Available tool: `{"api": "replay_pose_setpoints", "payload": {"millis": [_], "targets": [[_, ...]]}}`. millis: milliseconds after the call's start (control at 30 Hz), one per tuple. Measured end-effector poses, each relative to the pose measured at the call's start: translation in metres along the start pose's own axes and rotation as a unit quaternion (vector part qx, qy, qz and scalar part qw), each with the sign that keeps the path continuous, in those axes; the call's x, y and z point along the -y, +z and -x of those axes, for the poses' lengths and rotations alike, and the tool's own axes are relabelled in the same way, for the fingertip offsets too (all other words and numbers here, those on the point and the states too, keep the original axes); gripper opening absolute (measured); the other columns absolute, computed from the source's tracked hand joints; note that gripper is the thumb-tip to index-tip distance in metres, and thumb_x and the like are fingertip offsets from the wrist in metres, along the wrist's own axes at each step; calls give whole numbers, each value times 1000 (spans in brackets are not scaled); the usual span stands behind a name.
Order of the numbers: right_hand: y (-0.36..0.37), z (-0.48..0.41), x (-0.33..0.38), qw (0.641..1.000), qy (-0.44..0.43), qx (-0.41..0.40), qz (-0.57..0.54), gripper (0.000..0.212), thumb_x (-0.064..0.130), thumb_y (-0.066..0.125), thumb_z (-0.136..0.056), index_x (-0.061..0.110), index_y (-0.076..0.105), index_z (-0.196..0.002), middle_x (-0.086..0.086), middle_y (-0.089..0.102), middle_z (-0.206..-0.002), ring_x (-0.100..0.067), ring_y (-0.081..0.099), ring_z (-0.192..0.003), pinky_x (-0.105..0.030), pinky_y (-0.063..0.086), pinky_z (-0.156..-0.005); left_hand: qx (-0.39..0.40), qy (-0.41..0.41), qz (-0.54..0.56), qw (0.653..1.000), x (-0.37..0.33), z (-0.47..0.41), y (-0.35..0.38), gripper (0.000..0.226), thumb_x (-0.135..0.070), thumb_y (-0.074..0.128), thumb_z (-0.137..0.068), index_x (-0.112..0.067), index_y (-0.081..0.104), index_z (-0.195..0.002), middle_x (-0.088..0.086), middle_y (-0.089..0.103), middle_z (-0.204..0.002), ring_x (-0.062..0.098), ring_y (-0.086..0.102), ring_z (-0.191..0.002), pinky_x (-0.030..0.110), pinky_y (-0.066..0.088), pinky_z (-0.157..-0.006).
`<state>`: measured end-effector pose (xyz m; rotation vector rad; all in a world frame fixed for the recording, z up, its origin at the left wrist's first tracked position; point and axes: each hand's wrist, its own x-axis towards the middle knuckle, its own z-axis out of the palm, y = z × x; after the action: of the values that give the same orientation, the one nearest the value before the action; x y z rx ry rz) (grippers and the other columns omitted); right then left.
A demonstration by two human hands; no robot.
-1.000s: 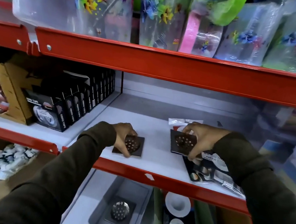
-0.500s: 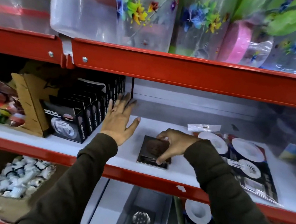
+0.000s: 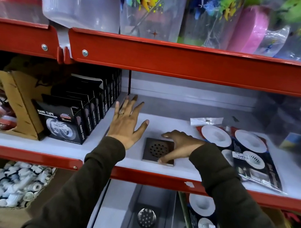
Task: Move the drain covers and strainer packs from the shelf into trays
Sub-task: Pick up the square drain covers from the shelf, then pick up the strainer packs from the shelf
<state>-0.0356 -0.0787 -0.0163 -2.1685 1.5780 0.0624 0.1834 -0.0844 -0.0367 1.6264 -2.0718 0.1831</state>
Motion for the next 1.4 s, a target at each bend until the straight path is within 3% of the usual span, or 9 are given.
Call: {"api": "replay_pose_setpoints", "payload": {"millis": [200, 300, 400, 533, 633, 767, 933, 1133, 1400], "targets": [[-23, 40, -56, 991, 45, -125, -18, 72, 63, 60, -84, 30, 42, -146, -2, 35, -158, -29, 36, -143, -48, 29, -118, 20, 22, 30, 999, -59, -8, 2, 65, -52, 34, -100, -23, 24, -157, 2, 14, -168, 24, 6, -157, 47, -7, -127], [-33, 62, -99, 978, 95, -185, -36, 58, 51, 57, -90, 21, 50, -139, -10, 47, -150, -34, 46, -134, -48, 36, -113, 46, 24, 94, 994, -112, -8, 11, 62, -50, 38, -100, -22, 31, -155, 4, 36, -160, 26, 30, -150, 42, 15, -127], [-34, 80, -145, 957, 185, -220, -37, 68, 52, 56, -89, 19, 40, -147, -16, 42, -153, -38, 42, -137, -48, 36, -113, 101, -26, 194, 975, -170, -9, 28, 53, -49, 40, -100, -21, 46, -145, 7, 56, -141, 30, 55, -126, 34, 44, -107], [-23, 104, -202, 907, 329, -236, -115, 83, 59, 50, -89, 12, 25, -153, -20, 30, -158, -40, 30, -144, -51, 24, -118, 186, -71, 182, 963, -245, -14, 53, 56, -53, 35, -101, -16, 58, -137, 10, 60, -140, 31, 57, -126, 33, 45, -104], [-9, 116, -230, 901, 352, -208, -141, 81, 57, 49, -89, 9, 27, -150, -21, 33, -153, -40, 28, -143, -52, 23, -117, 232, -88, 115, 962, -282, -15, 67, 56, -52, 37, -99, -13, 59, -133, 13, 62, -137, 34, 59, -124, 37, 49, -103], [5, 122, -239, 892, 324, -259, -178, 66, 48, 55, -87, 14, 38, -141, -20, 40, -144, -39, 33, -137, -50, 26, -110, 247, -129, 66, 958, -308, -14, 73, 45, -44, 52, -92, -18, 59, -128, 10, 66, -129, 32, 61, -120, 38, 48, -101], [-1, 116, -239, 897, 146, -351, -227, 65, 30, 63, -88, 21, 40, -148, -17, 42, -142, -39, 38, -134, -44, 33, -113, 197, -215, 147, 945, -313, 1, 71, 52, -44, 55, -88, -20, 51, -133, 8, 66, -130, 32, 61, -121, 36, 45, -104], [-11, 97, -224, 952, 88, -249, -154, 61, 34, 58, -91, 23, 41, -148, -13, 48, -147, -38, 42, -133, -40, 38, -111, 171, -320, 163, 917, -295, 20, 68, 63, -48, 59, -84, -10, 46, -134, 13, 56, -136, 34, 53, -128, 41, 44, -109], [13, 124, -234, 890, 72, -286, -349, 41, 0, 55, -91, 12, 61, -129, -11, 66, -130, -26, 63, -111, -27, 47, -91, 145, -274, 179, 934, -289, 26, 77, 42, -34, 55, -86, -27, 58, -127, 5, 69, -125, 30, 54, -123, 40, 31, -101]]}}
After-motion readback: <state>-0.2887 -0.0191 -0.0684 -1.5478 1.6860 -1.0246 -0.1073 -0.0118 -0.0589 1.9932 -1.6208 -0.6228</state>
